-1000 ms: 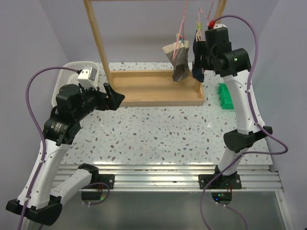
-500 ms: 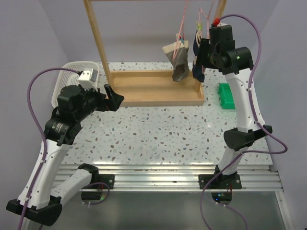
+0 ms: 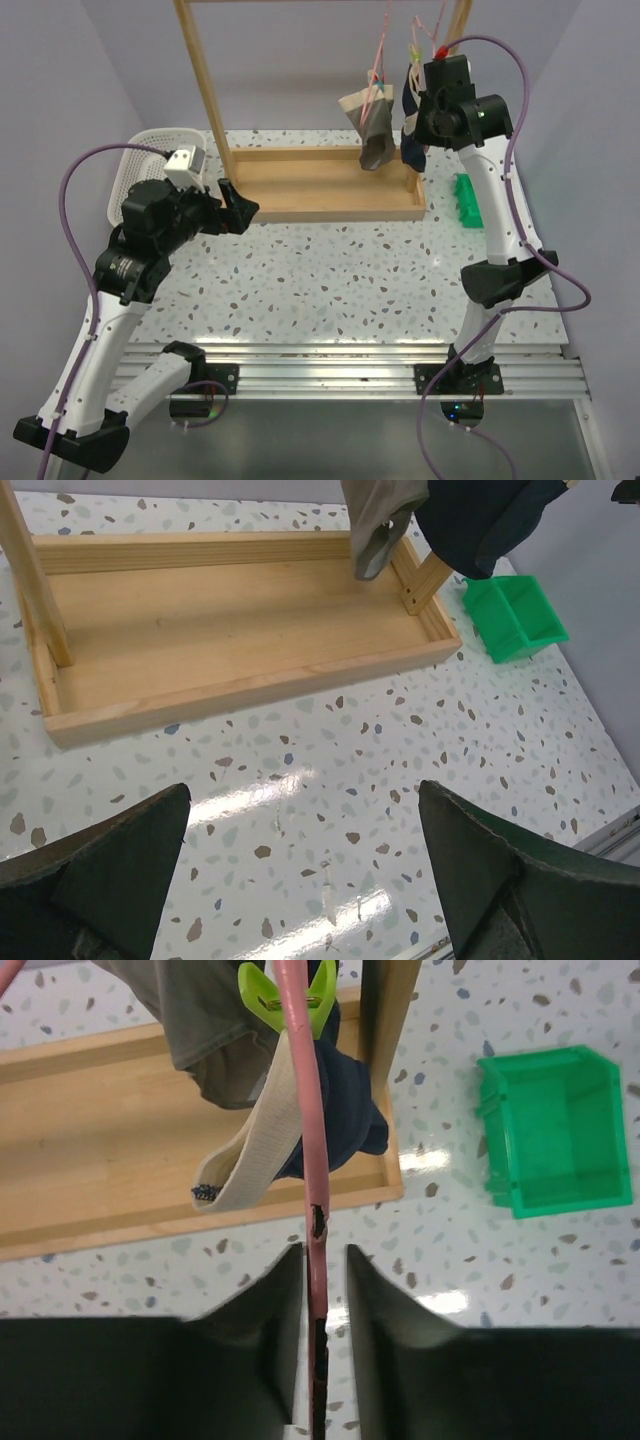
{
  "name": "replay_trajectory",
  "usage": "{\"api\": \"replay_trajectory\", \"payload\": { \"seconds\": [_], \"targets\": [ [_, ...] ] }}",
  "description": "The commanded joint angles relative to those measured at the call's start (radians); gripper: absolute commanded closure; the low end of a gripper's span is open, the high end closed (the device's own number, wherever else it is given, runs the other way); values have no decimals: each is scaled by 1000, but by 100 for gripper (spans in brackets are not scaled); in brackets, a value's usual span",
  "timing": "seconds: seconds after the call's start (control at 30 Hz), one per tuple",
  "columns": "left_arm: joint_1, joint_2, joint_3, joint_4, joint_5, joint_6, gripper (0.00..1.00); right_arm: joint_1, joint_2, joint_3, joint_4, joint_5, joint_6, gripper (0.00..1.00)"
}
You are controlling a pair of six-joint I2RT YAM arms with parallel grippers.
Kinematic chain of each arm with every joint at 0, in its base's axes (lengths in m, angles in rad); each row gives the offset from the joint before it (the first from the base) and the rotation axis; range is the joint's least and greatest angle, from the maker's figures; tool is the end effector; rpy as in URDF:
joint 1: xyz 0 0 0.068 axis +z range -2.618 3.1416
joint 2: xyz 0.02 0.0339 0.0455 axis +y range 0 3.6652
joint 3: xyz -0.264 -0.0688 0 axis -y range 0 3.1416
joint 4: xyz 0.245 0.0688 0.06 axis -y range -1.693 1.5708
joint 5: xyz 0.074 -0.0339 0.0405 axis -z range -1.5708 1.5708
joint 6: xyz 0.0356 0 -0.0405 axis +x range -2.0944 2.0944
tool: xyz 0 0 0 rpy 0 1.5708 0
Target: Remove the underwear clipped to the hanger
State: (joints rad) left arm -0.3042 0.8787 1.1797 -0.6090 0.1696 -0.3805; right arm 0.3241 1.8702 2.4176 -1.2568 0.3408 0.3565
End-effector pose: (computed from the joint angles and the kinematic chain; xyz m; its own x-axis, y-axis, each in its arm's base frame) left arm 0.1620 -0.0572 0.4136 -0.4352 -0.2470 -0.8658 0.3092 0.8621 -0.4014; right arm 0.3426 0.1026 0.4744 -0.5995 0.1456 -0.7870 0.1595 0.9853 0.0608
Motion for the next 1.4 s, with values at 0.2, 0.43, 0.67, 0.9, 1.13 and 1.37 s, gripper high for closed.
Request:
{"api": "replay_trajectory", "payload": {
  "seconds": [0.2, 0.43, 0.67, 0.9, 1.13, 1.37],
  "targets": [
    [-6, -30, -18, 26, 1, 17, 0, -5, -115, -86, 141, 17, -60, 100],
    [-6, -26, -22, 35, 4, 11, 0, -3, -223, -204, 370, -62, -149, 100],
    [-6, -21, -20, 34, -1, 9, 0, -3, -240, -198, 384, -68, -122, 100],
    [-6, -18, -5, 28, 1, 25, 0, -3, -391, -408, 367, -129, -74, 100],
    [-6, 17, 38, 46, 37, 34, 0, -2, -618, -652, 353, -207, -86, 100],
    [-13, 65, 46, 92, 210, 8, 0, -2, -827, -823, 248, -227, -61, 100]
  ]
}}
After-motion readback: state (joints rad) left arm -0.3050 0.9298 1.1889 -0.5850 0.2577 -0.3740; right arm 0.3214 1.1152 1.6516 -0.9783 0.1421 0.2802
